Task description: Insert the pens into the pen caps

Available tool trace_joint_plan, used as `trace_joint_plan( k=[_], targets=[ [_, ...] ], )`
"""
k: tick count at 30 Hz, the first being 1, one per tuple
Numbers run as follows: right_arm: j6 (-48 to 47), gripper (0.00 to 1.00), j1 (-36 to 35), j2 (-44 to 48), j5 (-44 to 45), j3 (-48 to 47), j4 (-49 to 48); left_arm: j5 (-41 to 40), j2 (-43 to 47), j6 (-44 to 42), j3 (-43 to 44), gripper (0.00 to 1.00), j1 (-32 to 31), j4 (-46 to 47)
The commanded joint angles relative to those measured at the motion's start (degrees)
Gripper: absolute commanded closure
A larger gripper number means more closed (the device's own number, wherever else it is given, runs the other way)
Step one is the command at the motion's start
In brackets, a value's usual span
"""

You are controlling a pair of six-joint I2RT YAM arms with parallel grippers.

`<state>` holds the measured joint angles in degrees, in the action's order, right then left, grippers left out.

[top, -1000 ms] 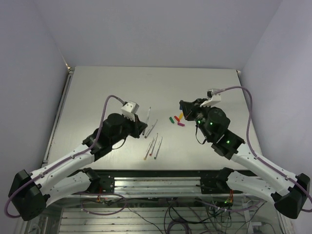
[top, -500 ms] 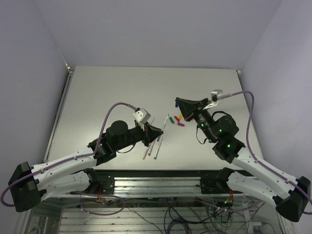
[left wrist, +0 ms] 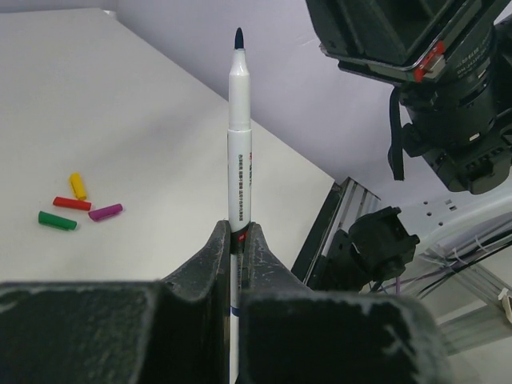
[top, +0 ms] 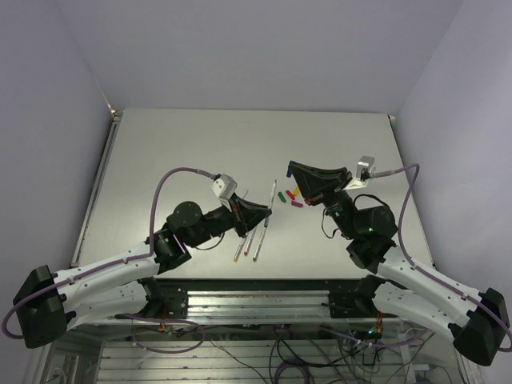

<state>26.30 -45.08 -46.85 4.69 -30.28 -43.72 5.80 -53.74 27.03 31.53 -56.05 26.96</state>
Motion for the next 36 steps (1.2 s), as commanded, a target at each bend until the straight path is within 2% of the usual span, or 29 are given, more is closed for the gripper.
trace_joint_plan(
  k=[1, 12, 36],
  targets=[
    [1.78, 1.0, -0.15, -0.78, -1.44, 0.97, -9.54, 1.57, 0.28, 0.74, 0.44, 0.93, -0.55, 4.16],
    [3.86, 1.0, -0.16, -5.15, -4.49, 0.19, -13.39, 2.02, -0.75, 0.57, 1.21, 0.93, -1.65, 4.15],
    [6.95, 1.0, -0.24, -5.23, -5.3, 3.06, -13.15, 0.62, -2.08, 0.58, 1.9, 0.93, -1.87, 6.13]
  ],
)
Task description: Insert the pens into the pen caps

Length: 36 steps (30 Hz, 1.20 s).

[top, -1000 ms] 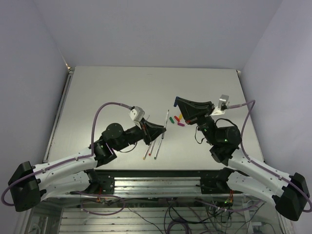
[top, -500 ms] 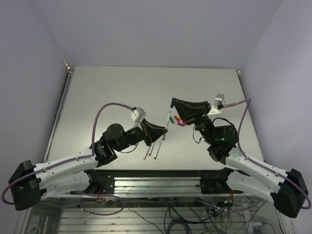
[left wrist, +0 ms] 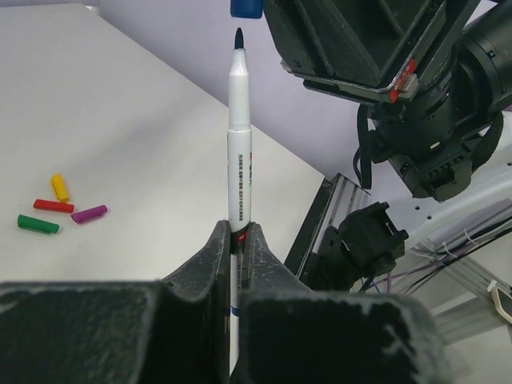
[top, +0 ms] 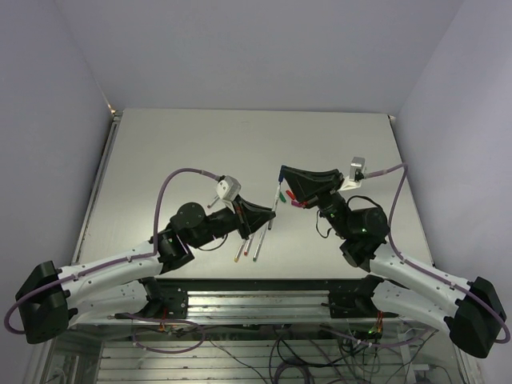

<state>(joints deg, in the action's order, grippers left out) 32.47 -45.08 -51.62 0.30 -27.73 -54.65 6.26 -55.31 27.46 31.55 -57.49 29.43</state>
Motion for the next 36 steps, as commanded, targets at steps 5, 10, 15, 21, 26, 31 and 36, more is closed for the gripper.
trace_joint_plan(
  k=[5, 10, 15, 21, 26, 31, 36],
  targets=[
    [1.28, 1.0, -0.17, -0.84, -1.2, 0.21, -1.61, -0.54, 0.17, -0.04, 1.35, 0.93, -0.41, 3.99],
    [1.19, 1.0, -0.35, -0.37, -1.39, 0.74, -1.08, -1.79, 1.83, -0.62, 1.25, 0.93, -0.42, 2.65],
    [0.66, 1.0, -0.32, -0.04, -0.98, 0.7, -0.78, -2.25, 1.76, -0.98, 1.41, 0.93, -0.42, 0.12],
    [-5.38, 1.0, -0.35, 3.36, 1.09, -2.95, 3.86, -17.1, 2.33, -0.75, 2.9, 0.93, -0.36, -14.54],
    [-11.12, 1.0, -0.33, 9.46, 5.17, -5.25, 9.31, -30.13, 1.42, -0.75, 7.55, 0.93, 0.57, -26.18],
    [-10.65, 1.0, -0.34, 13.01, 8.22, -5.09, 15.92, -31.79, -2.55, -2.19, 11.86, 0.93, 9.15, -30.49],
    [-8.67, 1.0, -0.26, 14.1, 11.77, -4.3, 24.88, -23.4, -12.82, -6.47, 17.05, 0.93, 27.75, -31.22]
  ],
)
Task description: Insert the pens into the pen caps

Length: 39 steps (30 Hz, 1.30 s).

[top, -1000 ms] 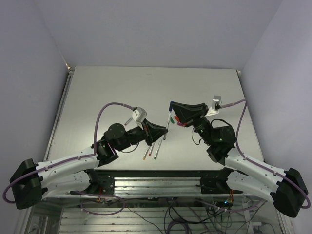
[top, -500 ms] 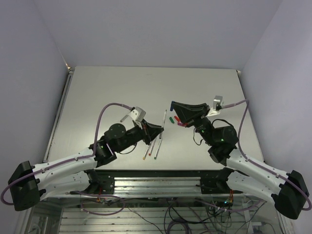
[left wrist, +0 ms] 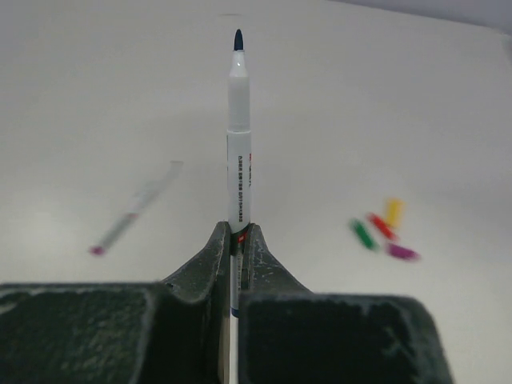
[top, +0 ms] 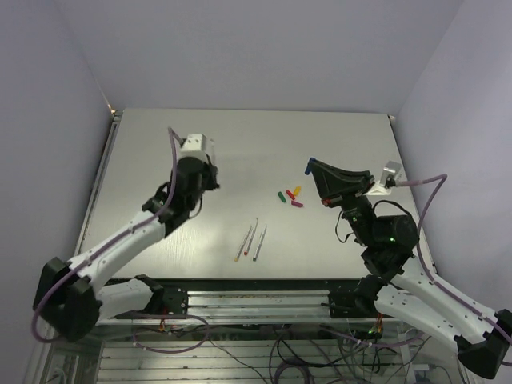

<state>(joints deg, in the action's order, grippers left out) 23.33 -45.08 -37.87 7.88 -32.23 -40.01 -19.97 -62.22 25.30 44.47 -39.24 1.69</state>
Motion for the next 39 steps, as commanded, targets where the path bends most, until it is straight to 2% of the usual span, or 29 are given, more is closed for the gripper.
trace_joint_plan(
  k=[1, 4, 9, 17, 27, 32, 39],
  targets=[
    [0.71, 1.0, -0.31, 0.4, 4.83, 0.32, 11.84, 3.03, -8.04, -6.15, 6.11, 0.93, 11.22, -4.26],
    [1.22, 1.0, -0.35, 0.94, 6.82, 1.32, 15.11, 3.68, -14.22, -10.21, 10.82, 0.93, 15.29, -5.9],
    [1.22, 1.0, -0.31, 2.98, 9.32, 2.99, 18.19, 7.07, -21.85, -14.36, 12.8, 0.93, 21.46, -4.08],
    [2.2, 1.0, -0.36, 5.5, 8.97, 3.82, 21.93, 9.09, -32.99, -18.7, 15.31, 0.93, 28.68, 3.09],
    [3.04, 1.0, -0.35, 4.96, 9.29, 4.9, 23.24, 10.49, -45.85, -25.35, 25.59, 0.93, 30.62, 2.95],
    [2.79, 1.0, -0.27, 3.54, 9.02, 4.82, 22.86, 10.83, -52.19, -29.36, 30.08, 0.93, 30.87, -0.99],
    [2.85, 1.0, -0.33, 2.98, 9.52, 5.77, 22.56, 11.01, -55.9, -31.1, 32.33, 0.93, 31.32, -3.25]
  ],
)
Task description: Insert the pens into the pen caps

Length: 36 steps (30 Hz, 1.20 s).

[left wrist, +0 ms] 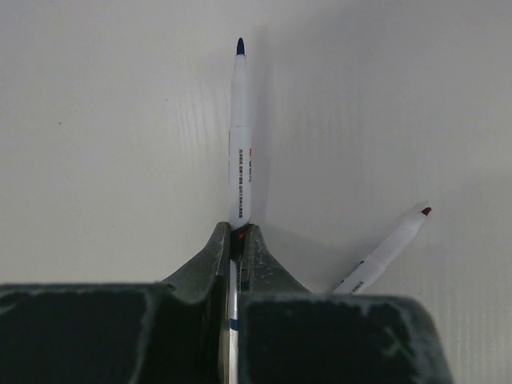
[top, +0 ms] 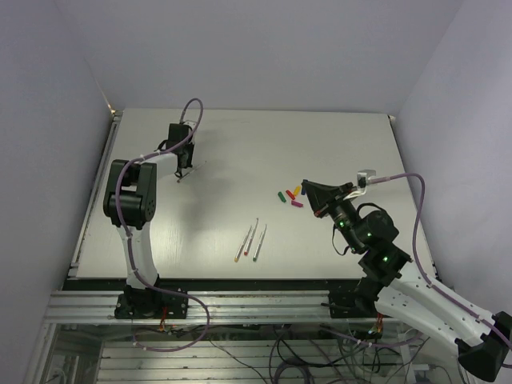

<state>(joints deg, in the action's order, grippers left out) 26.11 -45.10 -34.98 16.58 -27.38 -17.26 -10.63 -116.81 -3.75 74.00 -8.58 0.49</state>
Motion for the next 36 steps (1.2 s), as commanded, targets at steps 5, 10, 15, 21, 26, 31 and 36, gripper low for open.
trace_joint_plan(
  k=[5, 10, 15, 21, 26, 31, 36],
  targets=[
    [-0.63, 1.0, -0.32, 0.31, 0.99, 0.3, 0.32, 2.26, -0.67, -0.34, 2.39, 0.93, 0.67, -4.47],
    [-1.14, 1.0, -0.32, 1.31, 0.97, 0.23, 0.21, 4.19, 1.79, 3.7, -1.05, 0.93, 0.67, -4.62],
    [-0.84, 1.0, -0.25, 2.61, 0.91, 0.51, 0.62, 5.84, 2.99, 5.28, -4.59, 0.93, -0.3, -4.17],
    [-0.21, 1.0, -0.32, 2.46, 0.38, 0.66, -0.47, 7.61, 3.58, 5.18, -4.14, 0.93, -1.7, -7.86],
    [0.36, 1.0, -0.26, 2.09, -0.14, 0.84, -1.28, 10.27, 3.16, 5.63, -1.14, 0.93, -2.38, -13.5],
    [0.57, 1.0, -0.27, 2.74, -0.06, 0.79, -0.98, 11.45, 3.51, 7.12, 0.73, 0.93, -3.22, -19.51],
    [0.74, 1.0, -0.3, 3.98, -0.21, 0.94, -0.36, 11.86, 5.54, 10.66, -0.94, 0.93, -3.59, -21.77]
  ],
)
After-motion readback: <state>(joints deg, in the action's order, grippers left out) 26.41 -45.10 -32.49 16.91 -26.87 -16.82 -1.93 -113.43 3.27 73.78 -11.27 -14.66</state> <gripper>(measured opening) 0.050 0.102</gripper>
